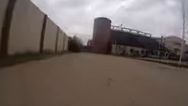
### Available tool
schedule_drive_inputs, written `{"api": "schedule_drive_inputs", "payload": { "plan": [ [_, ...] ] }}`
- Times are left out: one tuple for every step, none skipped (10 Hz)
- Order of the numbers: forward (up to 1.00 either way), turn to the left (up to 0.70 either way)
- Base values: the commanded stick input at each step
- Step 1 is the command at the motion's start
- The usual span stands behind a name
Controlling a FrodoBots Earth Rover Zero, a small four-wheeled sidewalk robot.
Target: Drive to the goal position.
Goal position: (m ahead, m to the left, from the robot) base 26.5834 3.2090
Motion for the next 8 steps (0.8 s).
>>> {"api": "schedule_drive_inputs", "payload": {
  "plan": [
    [1.0, 0.0],
    [1.0, 0.0],
    [1.0, 0.0],
    [1.0, 0.0],
    [1.0, 0.0],
    [1.0, 0.0],
    [1.0, 0.0],
    [1.0, 0.0]
  ]
}}
